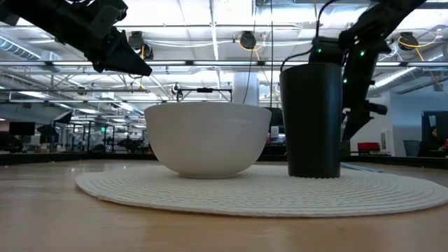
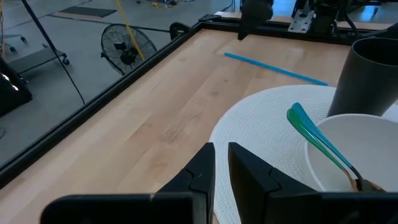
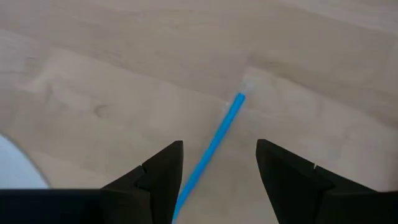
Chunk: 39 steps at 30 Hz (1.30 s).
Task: Pick & Place Utensil
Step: Put the blue straw into the black cup on the white mat
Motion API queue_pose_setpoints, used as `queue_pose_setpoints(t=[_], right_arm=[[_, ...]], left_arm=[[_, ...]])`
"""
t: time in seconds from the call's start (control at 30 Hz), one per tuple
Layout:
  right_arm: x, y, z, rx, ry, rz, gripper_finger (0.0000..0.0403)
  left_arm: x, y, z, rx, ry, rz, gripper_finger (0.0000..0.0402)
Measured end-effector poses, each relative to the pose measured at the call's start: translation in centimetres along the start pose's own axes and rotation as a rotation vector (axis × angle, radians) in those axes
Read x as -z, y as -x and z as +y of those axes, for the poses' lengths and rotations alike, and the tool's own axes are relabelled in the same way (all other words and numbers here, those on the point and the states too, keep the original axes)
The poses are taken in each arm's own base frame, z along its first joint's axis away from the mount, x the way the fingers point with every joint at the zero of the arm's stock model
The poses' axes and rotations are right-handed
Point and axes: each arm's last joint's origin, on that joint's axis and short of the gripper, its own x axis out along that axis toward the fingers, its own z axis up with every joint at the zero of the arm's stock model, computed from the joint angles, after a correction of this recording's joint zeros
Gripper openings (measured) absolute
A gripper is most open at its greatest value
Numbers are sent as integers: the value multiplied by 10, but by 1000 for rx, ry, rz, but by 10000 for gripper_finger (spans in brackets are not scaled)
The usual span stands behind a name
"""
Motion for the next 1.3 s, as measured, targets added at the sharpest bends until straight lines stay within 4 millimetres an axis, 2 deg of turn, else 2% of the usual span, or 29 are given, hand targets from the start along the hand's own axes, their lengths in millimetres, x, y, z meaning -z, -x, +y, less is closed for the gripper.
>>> queue_pose_setpoints(t=[0.2, 0.37, 0.73, 0.97, 1.3], right_arm=[[-9, -26, 5, 11, -27, -1, 199], [-11, -43, -1, 17, -83, 96, 199], [-6, -58, -4, 76, -108, 171, 194], [-4, -64, -4, 75, -102, 229, 156], [0, -64, -6, 68, -30, 286, 79]], left_arm=[[0, 0, 0, 0, -1, 0, 51], [0, 0, 0, -1, -5, 2, 51], [1, 0, 0, -2, -25, 8, 51], [1, 0, 0, -3, -29, 8, 51], [1, 0, 0, -3, -30, 9, 51]])
